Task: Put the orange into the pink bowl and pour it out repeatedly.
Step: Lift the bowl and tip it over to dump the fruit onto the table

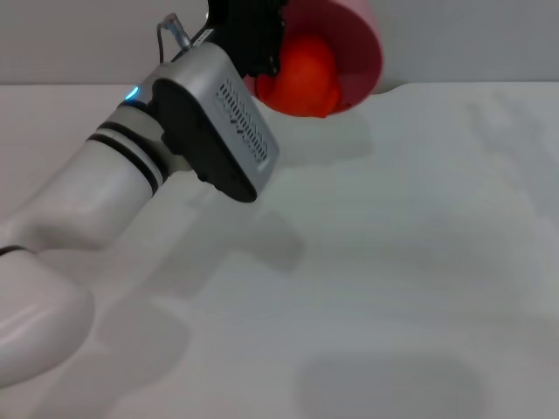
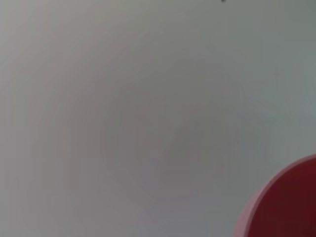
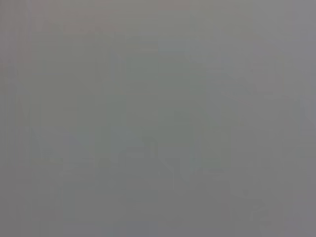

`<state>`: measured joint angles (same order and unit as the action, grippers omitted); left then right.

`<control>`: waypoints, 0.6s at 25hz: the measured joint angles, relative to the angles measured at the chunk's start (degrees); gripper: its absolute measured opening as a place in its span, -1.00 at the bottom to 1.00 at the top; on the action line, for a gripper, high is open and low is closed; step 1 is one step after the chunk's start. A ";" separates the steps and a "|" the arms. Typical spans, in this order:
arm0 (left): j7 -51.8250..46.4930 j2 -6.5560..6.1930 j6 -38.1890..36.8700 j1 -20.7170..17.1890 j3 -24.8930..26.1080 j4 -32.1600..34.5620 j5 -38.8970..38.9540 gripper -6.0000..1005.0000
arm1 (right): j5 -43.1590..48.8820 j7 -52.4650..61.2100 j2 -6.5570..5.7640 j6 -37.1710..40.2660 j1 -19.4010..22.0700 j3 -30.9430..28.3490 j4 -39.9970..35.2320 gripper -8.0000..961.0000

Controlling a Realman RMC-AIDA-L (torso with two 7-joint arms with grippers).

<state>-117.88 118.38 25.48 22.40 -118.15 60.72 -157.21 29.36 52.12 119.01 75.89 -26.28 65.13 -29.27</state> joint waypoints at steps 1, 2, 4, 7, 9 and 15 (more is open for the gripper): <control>0.00 0.00 0.00 0.00 0.00 0.00 0.00 -0.90 | 0.02 -0.11 0.00 0.24 -0.03 0.22 0.17 0.26; 0.78 0.04 2.72 -0.58 -0.72 -0.21 0.16 -0.90 | 0.07 -0.17 -0.02 0.36 -0.01 0.31 0.22 0.26; 1.10 0.14 6.35 -1.28 -1.39 -0.69 0.23 -0.90 | 0.19 -0.22 -0.10 0.61 0.20 0.27 0.24 0.26; 1.12 0.26 9.64 -1.71 -1.73 -1.78 0.61 -0.90 | -0.08 -0.25 -0.23 1.38 1.19 -0.51 -0.14 0.26; 1.13 0.26 11.39 -1.75 -2.09 -2.57 0.91 -0.90 | -0.33 -0.26 -0.22 2.58 2.04 -1.95 -0.16 0.26; 1.15 0.23 14.24 -1.83 -2.52 -3.60 1.29 -0.90 | -0.86 -0.02 -0.11 6.05 3.47 -6.00 0.17 0.26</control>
<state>-116.73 118.61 39.72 20.57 -120.67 57.12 -155.92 28.50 52.10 118.90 81.94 -22.81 59.13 -29.10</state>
